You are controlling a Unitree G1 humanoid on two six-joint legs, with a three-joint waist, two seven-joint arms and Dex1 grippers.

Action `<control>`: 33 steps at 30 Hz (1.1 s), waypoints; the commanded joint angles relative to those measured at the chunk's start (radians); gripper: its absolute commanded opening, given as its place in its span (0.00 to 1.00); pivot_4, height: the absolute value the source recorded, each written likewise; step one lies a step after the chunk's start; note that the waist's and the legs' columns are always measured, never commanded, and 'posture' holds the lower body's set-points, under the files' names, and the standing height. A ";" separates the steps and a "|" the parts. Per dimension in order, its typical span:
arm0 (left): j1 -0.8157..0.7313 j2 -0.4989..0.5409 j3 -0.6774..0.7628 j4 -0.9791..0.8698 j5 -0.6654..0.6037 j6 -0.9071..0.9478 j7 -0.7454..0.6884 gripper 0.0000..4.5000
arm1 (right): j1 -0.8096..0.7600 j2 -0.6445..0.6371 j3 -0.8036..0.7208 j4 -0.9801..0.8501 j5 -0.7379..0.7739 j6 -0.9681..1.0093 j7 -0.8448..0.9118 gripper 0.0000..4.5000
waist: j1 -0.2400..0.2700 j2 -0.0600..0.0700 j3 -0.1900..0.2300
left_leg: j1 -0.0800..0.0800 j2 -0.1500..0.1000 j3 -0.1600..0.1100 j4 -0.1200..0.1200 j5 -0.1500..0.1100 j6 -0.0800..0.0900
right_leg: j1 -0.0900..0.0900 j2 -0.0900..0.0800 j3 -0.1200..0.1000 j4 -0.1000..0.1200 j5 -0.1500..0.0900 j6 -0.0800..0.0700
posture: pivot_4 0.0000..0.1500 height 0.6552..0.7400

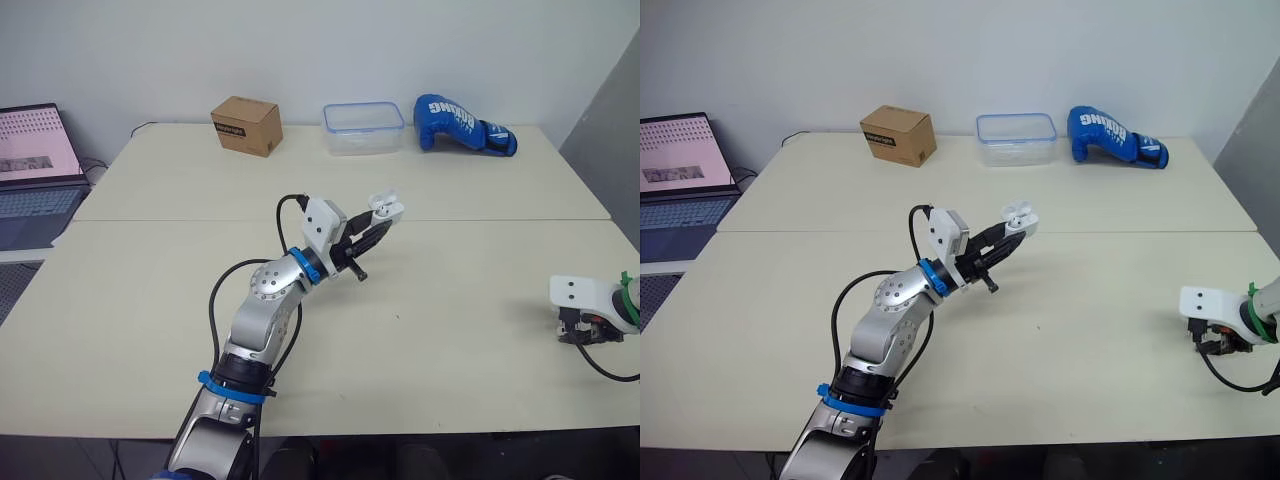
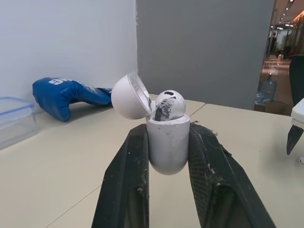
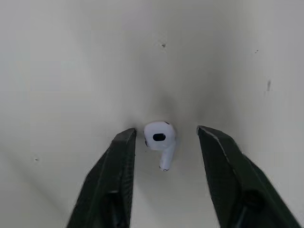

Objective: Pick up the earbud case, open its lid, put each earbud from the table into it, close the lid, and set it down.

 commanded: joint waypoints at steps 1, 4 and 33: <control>-0.006 -0.007 -0.003 -0.055 -0.007 -0.007 0.003 0.16 | 0.030 0.031 0.053 0.015 -0.019 -0.001 0.012 0.16 | -0.002 -0.004 -0.002 | 0.000 0.000 0.000 0.000 0.000 0.000 | 0.000 0.000 0.000 0.000 0.000 0.000 | 1.00 1.00; -0.006 -0.006 -0.004 -0.054 -0.006 -0.009 0.001 0.16 | 0.033 0.038 0.024 -0.004 0.006 -0.006 0.008 0.09 | -0.003 -0.005 -0.003 | 0.000 0.000 0.000 0.001 0.000 0.000 | 0.001 0.000 0.000 0.000 0.000 0.000 | 1.00 1.00; -0.123 -0.024 0.016 0.064 -0.068 0.024 -0.150 0.16 | -0.185 0.863 -0.434 -0.848 0.733 0.686 -0.886 0.09 | -0.023 0.016 0.006 | -0.002 -0.001 -0.003 -0.002 0.000 0.000 | -0.005 0.001 0.001 0.002 0.001 -0.001 | 1.00 1.00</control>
